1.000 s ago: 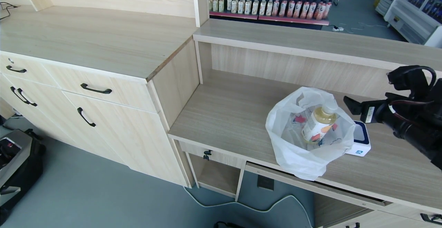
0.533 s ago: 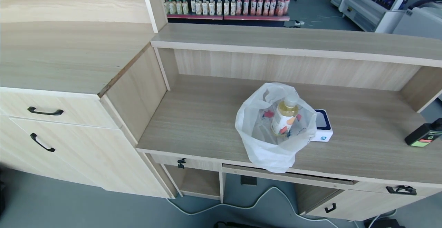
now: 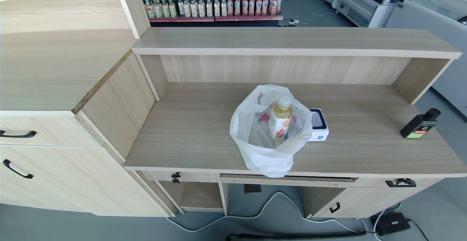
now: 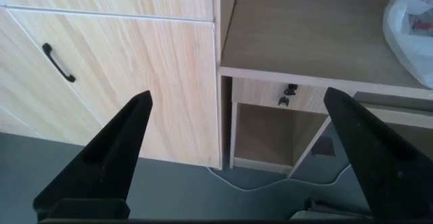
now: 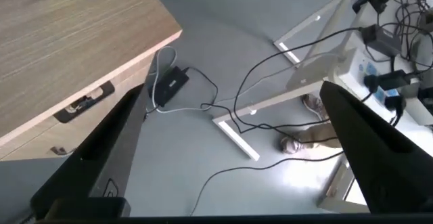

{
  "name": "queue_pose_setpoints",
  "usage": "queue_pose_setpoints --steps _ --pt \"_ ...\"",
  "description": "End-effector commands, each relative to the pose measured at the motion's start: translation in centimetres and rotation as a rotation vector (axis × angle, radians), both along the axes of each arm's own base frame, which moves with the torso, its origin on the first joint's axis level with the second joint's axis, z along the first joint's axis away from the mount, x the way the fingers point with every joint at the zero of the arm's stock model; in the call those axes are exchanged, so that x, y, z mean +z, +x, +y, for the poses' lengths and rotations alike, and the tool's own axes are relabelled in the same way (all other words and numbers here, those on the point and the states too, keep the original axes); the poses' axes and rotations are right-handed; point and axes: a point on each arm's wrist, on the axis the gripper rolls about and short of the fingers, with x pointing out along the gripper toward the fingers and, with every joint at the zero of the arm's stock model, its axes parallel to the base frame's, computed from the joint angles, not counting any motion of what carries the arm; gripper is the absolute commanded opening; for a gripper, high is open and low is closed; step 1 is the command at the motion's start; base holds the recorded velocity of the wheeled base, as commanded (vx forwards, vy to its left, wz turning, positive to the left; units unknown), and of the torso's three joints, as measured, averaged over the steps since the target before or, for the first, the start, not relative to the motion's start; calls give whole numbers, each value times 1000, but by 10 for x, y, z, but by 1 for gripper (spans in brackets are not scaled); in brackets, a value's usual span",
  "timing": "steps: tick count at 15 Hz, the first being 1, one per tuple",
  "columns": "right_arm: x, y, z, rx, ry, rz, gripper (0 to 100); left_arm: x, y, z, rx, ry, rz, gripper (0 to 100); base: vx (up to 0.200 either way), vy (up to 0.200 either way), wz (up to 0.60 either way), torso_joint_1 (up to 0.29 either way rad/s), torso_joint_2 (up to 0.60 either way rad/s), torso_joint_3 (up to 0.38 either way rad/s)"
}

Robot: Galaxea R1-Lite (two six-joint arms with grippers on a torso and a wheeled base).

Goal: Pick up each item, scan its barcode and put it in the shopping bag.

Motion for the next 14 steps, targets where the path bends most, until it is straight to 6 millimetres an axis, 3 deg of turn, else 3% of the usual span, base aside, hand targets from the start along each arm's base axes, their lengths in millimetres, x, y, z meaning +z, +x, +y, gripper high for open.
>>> queue_pose_setpoints --steps 1,5,12,14 --pt "0 4 -5 40 18 -9 100 0 0 0 1 0 -2 100 0 0 0 0 0 0" --pt "2 6 -4 75 20 -20 100 0 0 0 -1 0 0 100 0 0 0 0 0 0" --pt "7 18 15 166 1 -38 100 0 0 0 -3 -12 -3 100 0 0 0 0 0 0" --pt "6 19 14 166 4 -35 100 0 0 0 0 -16 -2 100 0 -200 0 0 10 2"
